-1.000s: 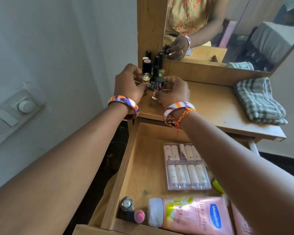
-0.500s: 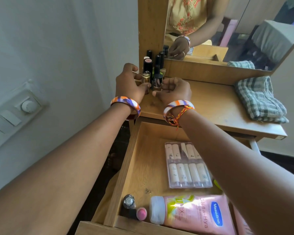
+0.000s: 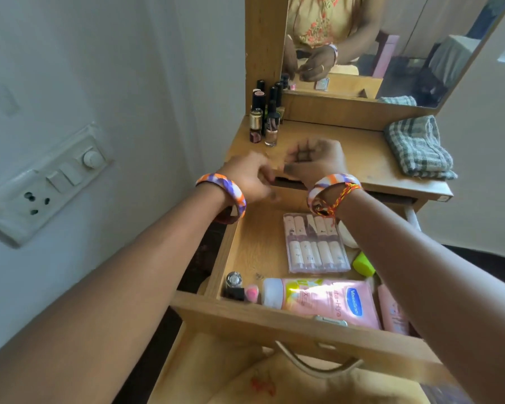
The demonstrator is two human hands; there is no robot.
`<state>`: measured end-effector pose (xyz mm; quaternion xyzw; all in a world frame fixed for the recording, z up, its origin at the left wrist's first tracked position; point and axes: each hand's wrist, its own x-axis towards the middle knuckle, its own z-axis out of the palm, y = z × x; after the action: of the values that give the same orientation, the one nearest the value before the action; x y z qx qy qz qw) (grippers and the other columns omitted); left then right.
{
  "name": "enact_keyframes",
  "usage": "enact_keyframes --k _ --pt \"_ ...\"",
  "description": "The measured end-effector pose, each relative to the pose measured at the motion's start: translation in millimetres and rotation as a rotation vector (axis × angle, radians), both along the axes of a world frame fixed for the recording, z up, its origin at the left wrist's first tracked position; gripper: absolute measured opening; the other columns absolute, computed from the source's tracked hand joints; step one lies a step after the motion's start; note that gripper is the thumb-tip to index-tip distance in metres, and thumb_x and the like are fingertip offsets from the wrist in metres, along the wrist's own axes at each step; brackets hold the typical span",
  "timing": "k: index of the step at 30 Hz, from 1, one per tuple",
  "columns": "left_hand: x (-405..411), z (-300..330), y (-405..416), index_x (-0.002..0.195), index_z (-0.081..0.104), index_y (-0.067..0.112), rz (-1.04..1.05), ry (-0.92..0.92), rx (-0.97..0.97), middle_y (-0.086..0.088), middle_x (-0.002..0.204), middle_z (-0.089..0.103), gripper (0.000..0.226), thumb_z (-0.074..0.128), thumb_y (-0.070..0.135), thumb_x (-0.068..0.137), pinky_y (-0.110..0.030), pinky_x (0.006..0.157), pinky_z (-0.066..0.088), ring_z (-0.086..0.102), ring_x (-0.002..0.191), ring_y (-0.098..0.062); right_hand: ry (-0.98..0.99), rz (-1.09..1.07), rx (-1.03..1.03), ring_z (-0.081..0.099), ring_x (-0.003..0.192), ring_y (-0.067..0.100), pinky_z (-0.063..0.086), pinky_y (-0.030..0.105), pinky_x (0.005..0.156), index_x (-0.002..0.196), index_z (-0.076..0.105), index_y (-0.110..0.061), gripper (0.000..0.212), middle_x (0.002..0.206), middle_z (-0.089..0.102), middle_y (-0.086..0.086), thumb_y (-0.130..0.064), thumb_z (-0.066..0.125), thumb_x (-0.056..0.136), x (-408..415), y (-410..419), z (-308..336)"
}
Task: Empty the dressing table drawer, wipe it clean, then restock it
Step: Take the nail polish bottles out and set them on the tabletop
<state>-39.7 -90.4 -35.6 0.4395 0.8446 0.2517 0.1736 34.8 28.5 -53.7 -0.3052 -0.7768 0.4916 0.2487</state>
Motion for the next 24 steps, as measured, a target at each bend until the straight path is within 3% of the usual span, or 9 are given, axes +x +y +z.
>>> enact_keyframes --k 2,4,5,7,9,11,14,20,24 --pt "10 4 -7 0.101 0.066 0.011 -0.233 0.043 -0.320 0.004 0.081 0.057 0.028 0.073 0.022 0.077 -0.018 0.058 0.042 0.055 0.078 -0.014 -0.169 0.161 0.109 0.063 0.072 0.012 0.056 0.019 0.071 0.071 0.063 -0.020 0.022 0.070 0.063 -0.004 0.000 0.074 0.071 13 -11 -4" --pt "21 2 -13 0.096 0.066 0.010 -0.366 0.128 -0.573 0.003 0.079 0.060 0.028 0.075 0.024 0.074 -0.025 0.068 0.051 0.061 0.081 -0.019 -0.472 0.397 0.276 0.058 0.057 0.001 0.046 0.003 0.052 0.086 0.069 -0.010 0.016 0.065 0.060 -0.007 0.000 0.070 0.074 30 -24 -6" --pt "27 -2 -16 0.092 0.065 0.008 -0.411 0.210 -0.673 -0.001 0.083 0.065 0.029 0.077 0.025 0.071 -0.031 0.073 0.054 0.065 0.084 -0.023 -0.597 0.519 0.296 0.057 0.054 -0.001 0.045 0.003 0.049 0.093 0.070 -0.006 0.020 0.067 0.062 -0.005 0.001 0.069 0.074 38 -30 -7" --pt "36 -15 -22 0.096 0.068 0.005 -0.478 0.408 -0.796 -0.008 0.095 0.071 0.031 0.076 0.019 0.071 -0.034 0.074 0.056 0.068 0.085 -0.025 -0.751 0.728 0.267 0.064 0.072 0.010 0.053 0.018 0.069 0.102 0.069 -0.003 0.028 0.088 0.072 0.009 0.000 0.071 0.074 53 -44 -12" --pt "41 -26 -27 0.103 0.069 0.007 -0.491 0.503 -0.832 -0.009 0.103 0.071 0.028 0.071 0.013 0.076 -0.031 0.071 0.055 0.066 0.082 -0.022 -0.770 0.818 0.290 0.066 0.096 0.019 0.050 0.027 0.088 0.109 0.067 -0.005 0.033 0.108 0.070 0.011 -0.005 0.071 0.076 64 -62 -14" --pt "45 -33 -31 0.108 0.066 0.006 -0.467 0.482 -0.859 -0.008 0.105 0.070 0.032 0.070 0.011 0.076 -0.024 0.062 0.051 0.063 0.081 -0.019 -0.712 0.838 0.280 0.063 0.106 0.021 0.047 0.025 0.091 0.116 0.062 -0.006 0.037 0.115 0.068 0.010 -0.006 0.069 0.079 71 -77 -17" --pt "49 -37 -37 0.110 0.063 0.005 -0.421 0.416 -0.842 -0.008 0.093 0.064 0.033 0.067 0.006 0.078 -0.018 0.053 0.043 0.059 0.076 -0.018 -0.661 0.787 0.309 0.061 0.109 0.020 0.044 0.020 0.086 0.122 0.059 -0.007 0.040 0.120 0.065 0.009 -0.006 0.066 0.082 76 -89 -23" --pt "53 -45 -46 0.109 0.061 0.004 -0.390 0.417 -0.756 -0.004 0.072 0.049 0.024 0.060 0.004 0.085 -0.015 0.051 0.037 0.048 0.060 -0.012 -0.577 0.726 0.340 0.061 0.109 0.020 0.045 0.019 0.082 0.123 0.060 -0.013 0.038 0.121 0.065 0.008 -0.009 0.062 0.086 79 -92 -36" --pt "52 -44 -46 0.113 0.061 0.003 -0.390 0.400 -0.727 -0.007 0.081 0.052 0.026 0.058 0.004 0.087 -0.015 0.051 0.037 0.043 0.056 -0.011 -0.542 0.706 0.310 0.063 0.106 0.023 0.051 0.028 0.089 0.117 0.065 -0.012 0.033 0.116 0.067 0.010 -0.009 0.064 0.084 75 -90 -42"
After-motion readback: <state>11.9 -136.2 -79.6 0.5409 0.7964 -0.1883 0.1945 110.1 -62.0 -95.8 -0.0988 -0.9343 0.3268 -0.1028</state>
